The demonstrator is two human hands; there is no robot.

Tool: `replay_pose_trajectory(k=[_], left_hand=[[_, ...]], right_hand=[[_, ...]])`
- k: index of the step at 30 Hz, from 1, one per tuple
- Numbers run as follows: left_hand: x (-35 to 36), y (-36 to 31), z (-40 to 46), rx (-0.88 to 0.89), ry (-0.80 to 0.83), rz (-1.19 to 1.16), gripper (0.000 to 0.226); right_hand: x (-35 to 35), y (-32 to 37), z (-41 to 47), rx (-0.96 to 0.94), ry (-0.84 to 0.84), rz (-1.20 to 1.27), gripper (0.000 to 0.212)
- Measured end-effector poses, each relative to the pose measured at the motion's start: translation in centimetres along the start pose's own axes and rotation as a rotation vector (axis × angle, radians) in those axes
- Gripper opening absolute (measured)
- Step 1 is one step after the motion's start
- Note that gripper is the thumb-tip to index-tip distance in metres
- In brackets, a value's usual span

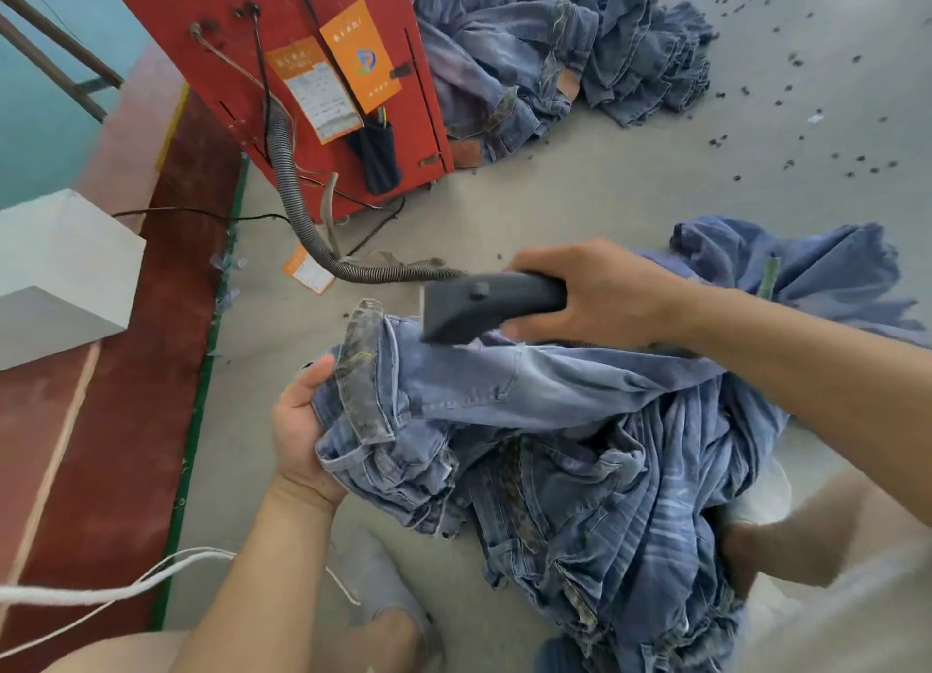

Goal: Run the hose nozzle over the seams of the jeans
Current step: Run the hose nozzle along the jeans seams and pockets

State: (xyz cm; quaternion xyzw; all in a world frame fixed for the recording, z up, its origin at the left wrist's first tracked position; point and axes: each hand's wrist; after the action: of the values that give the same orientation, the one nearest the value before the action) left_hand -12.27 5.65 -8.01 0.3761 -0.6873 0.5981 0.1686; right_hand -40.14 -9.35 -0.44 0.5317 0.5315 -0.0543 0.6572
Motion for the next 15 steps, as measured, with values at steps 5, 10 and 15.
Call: replay_pose_trajectory(k=[5,10,15], left_hand=[[0.6,-0.7,-0.1,0.011,0.002,-0.018,0.052],[0.7,-0.5,0.0,0.028,0.052,0.055,0.034],[-0.2,-0.5,0.7,-0.067,-0.073,0.108,0.042]], right_hand=[[-3.5,-1.3,-0.6,-0.035,-0.104,0.101,0.025],[-0.4,-0.9,-1.6,-0.054,0.092,-0.231,0.031],[1.2,0.4,-1.2,-0.138,-0.038,-0.054,0.032]])
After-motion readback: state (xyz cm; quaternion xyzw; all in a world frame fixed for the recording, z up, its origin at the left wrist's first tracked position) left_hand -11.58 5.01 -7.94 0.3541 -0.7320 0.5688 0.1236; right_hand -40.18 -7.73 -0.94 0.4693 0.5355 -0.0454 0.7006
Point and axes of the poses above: each hand's wrist, its own z-axis towards the middle knuckle, its own x-axis out of the palm, y = z × x, and after that the axes turned 11 degrees about x, right-handed
